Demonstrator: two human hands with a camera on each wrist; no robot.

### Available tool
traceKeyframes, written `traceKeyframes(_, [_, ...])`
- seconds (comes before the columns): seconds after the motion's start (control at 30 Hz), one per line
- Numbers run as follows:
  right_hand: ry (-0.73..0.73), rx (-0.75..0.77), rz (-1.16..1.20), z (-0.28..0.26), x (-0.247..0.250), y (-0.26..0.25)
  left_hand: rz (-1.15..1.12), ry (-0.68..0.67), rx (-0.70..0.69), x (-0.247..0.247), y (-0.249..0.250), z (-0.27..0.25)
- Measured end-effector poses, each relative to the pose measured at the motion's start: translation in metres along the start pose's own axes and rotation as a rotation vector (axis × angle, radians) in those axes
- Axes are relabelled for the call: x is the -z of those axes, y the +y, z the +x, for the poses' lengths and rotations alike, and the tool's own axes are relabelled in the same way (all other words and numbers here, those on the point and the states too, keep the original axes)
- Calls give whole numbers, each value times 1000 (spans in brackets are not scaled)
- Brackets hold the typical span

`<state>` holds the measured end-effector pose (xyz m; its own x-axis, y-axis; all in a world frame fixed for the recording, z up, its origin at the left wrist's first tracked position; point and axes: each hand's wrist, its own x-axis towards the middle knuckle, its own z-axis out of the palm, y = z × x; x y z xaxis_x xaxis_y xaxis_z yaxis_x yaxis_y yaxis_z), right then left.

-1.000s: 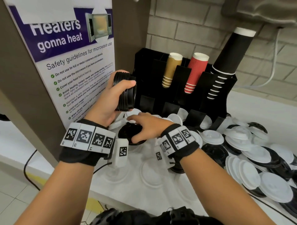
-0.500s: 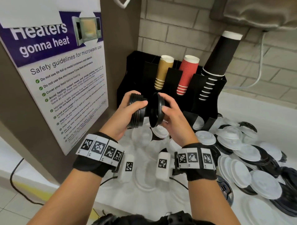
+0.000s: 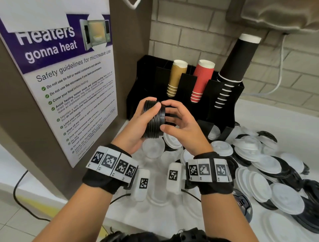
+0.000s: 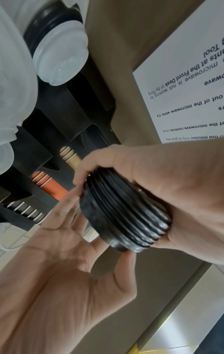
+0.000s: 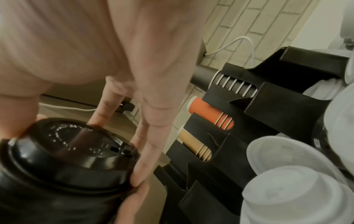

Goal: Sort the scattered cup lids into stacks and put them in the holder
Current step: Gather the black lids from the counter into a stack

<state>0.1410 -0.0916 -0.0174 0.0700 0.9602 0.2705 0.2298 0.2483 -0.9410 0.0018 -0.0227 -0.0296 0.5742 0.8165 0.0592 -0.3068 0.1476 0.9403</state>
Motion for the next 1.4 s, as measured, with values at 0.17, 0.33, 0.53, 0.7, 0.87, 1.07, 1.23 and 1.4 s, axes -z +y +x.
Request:
traceKeyframes(0.17, [-29, 25, 11, 4, -2, 2, -11, 6, -13, 6, -2, 0])
traceKeyframes(0.33, [-82, -77, 104, 37, -14, 14, -41, 161, -97, 16, 11, 5])
traceKeyframes(0.53, [-381, -446, -623, 94, -37, 46, -11, 287, -232, 27, 42, 14])
traceKeyframes(0.7, [-582, -550, -1072, 109, -66, 58, 33, 259, -233, 31, 47, 13])
traceKeyframes(0.87, [-479, -514, -1231, 116, -90, 76, 63, 267, -205, 31, 43, 11])
traceKeyframes(1.07, [-547, -363, -1063, 125, -75, 56, 51, 285, -219, 37, 44, 9])
traceKeyframes(1.23, [-586, -299, -1067, 131, -77, 58, 47, 279, -228, 34, 47, 11])
traceKeyframes(1.4, [-682, -307, -1285, 132, -74, 73, 54, 283, -217, 34, 45, 12])
